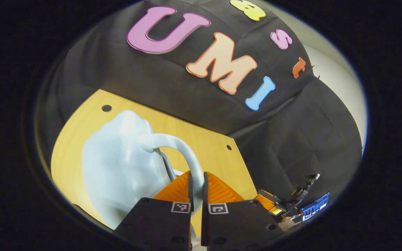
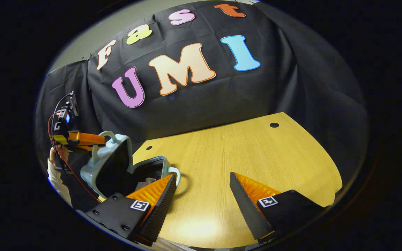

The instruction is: First open the suitcase, pack the skin care products into it, and then close the suitcase.

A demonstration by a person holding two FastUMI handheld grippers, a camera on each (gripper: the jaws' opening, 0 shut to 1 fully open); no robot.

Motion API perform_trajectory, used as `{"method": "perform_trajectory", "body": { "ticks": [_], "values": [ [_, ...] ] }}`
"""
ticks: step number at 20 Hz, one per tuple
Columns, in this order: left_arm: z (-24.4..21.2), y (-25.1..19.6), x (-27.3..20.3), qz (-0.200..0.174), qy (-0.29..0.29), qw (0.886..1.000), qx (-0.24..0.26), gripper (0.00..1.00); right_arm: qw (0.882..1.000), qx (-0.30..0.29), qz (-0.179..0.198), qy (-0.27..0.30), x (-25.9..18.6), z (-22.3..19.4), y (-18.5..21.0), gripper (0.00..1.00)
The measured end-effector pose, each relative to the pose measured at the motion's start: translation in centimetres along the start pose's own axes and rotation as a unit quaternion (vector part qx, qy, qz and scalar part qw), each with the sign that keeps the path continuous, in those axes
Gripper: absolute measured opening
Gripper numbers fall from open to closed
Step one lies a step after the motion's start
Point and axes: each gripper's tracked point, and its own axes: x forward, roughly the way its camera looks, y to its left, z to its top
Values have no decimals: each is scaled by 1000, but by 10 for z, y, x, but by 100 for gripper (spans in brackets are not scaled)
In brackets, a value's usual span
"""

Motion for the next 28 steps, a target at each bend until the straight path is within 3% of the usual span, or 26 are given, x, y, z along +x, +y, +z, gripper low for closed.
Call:
{"method": "perform_trajectory", "body": {
  "ticks": [3, 7, 13, 17, 19, 20, 24, 28],
  "values": [
    [-37, -6, 50, -1, 49, 999, 1, 5, 1000, 5, -2, -4, -3, 0, -3, 97],
    [-83, -1, 100, 30, 110, 993, 6, 4, 1000, 12, -7, -4, -3, -4, -7, 97],
    [-135, 33, 142, 131, 200, 971, 27, 5, 999, 29, -20, -6, -3, -5, -21, 97],
    [-141, 41, 148, 188, 224, 955, 40, 8, 999, 36, -23, -14, -2, 1, -29, 97],
    [-138, 46, 150, 210, 219, 952, 48, 14, 999, 36, -22, -20, 0, 6, -28, 97],
    [-134, 45, 143, 214, 215, 951, 52, 24, 999, 36, -19, -23, 1, 10, -28, 97],
    [-117, 34, 125, 225, 175, 957, 50, 75, 999, 32, -6, -39, 5, 28, -18, 97],
    [-98, 19, 97, 242, 116, 959, 89, 87, 998, 21, 5, -55, 5, 45, -11, 97]
  ]
}}
